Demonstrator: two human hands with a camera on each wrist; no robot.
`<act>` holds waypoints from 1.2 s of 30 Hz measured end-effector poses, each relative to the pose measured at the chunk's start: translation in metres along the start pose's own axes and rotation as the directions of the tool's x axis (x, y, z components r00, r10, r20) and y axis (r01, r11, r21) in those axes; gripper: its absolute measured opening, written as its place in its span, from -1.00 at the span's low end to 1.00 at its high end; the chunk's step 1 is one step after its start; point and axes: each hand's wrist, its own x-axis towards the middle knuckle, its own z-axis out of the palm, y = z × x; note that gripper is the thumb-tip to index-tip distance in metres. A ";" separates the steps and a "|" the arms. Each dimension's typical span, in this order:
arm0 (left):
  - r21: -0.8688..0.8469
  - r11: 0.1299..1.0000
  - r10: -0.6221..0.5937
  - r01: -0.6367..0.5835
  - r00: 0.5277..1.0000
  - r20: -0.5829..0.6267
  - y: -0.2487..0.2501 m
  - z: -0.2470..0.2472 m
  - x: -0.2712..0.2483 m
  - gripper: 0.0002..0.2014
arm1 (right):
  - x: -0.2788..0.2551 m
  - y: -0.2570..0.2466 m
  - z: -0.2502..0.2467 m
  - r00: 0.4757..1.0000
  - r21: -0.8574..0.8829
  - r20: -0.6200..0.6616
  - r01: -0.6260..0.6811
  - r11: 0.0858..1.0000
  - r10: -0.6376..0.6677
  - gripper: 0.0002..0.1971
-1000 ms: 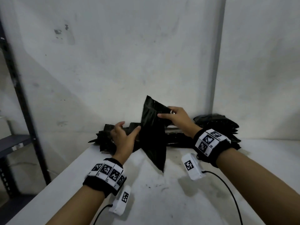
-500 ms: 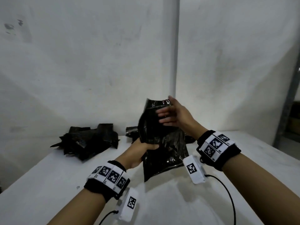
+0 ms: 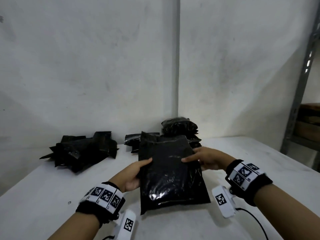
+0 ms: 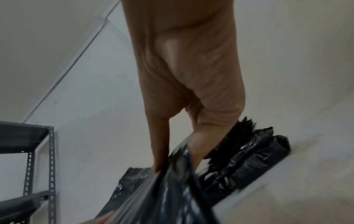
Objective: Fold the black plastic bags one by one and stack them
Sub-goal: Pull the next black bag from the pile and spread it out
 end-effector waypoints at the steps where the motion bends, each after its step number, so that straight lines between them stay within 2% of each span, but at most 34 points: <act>1: 0.040 0.998 -0.038 0.039 0.999 -0.026 -0.004 -0.004 0.004 -0.66 | 0.003 0.008 0.001 0.998 -0.042 0.026 -0.056 0.998 0.057 -0.63; 3: 0.139 0.984 -0.096 0.106 0.992 -0.080 -0.013 -0.011 0.010 -0.75 | 0.009 0.021 0.004 0.988 -0.148 0.038 -0.140 0.979 0.147 -0.54; 5: 0.233 0.965 -0.094 0.123 0.987 -0.129 -0.019 -0.013 0.014 -0.80 | 0.016 0.034 0.005 0.979 -0.219 0.033 -0.189 0.957 0.200 -0.37; 8: 0.310 0.946 -0.035 0.091 0.983 -0.180 -0.023 -0.016 0.023 -0.74 | 0.021 0.044 0.007 0.977 -0.267 0.033 -0.195 0.944 0.211 -0.50; 10: 0.304 0.951 0.001 0.060 0.981 -0.195 -0.023 -0.020 0.031 -0.71 | 0.023 0.047 0.008 0.986 -0.255 -0.018 -0.165 0.953 0.166 -0.53; 14: 0.328 0.945 0.059 0.002 0.982 -0.177 -0.022 -0.017 0.034 -0.76 | 0.027 0.049 0.009 0.993 -0.088 -0.104 -0.064 0.994 0.055 -0.53; 20: 0.240 0.961 0.190 -0.138 0.960 -0.206 -0.016 -0.022 0.044 -0.62 | 0.035 0.045 0.011 0.977 0.072 -0.204 0.084 0.994 -0.068 -0.54; 23: 0.269 0.948 0.236 -0.169 0.942 -0.241 -0.013 -0.020 0.046 -0.72 | 0.038 0.042 0.011 0.962 0.039 -0.242 0.142 0.989 -0.128 -0.71; 26: 0.226 0.938 0.323 -0.263 0.902 -0.286 -0.011 -0.022 0.051 -0.83 | 0.044 0.041 0.010 0.937 0.082 -0.295 0.218 0.973 -0.185 -0.75; 29: 0.232 0.920 0.379 -0.316 0.869 -0.319 -0.009 -0.026 0.054 -0.82 | 0.046 0.043 0.004 0.918 0.042 -0.324 0.257 0.966 -0.230 -0.80; 31: 0.242 0.913 0.394 -0.327 0.860 -0.326 -0.009 -0.029 0.055 -0.79 | 0.047 0.044 0.000 0.904 -0.054 -0.352 0.239 0.970 -0.242 -0.70; 33: 0.226 0.917 0.386 -0.327 0.869 -0.309 -0.008 -0.030 0.055 -0.79 | 0.047 0.043 -0.002 0.904 -0.075 -0.359 0.220 0.973 -0.232 -0.56; 36: 0.194 0.919 0.388 -0.342 0.869 -0.306 -0.008 -0.031 0.057 -0.79 | 0.045 0.040 0.000 0.927 -0.023 -0.306 0.221 0.975 -0.217 -0.58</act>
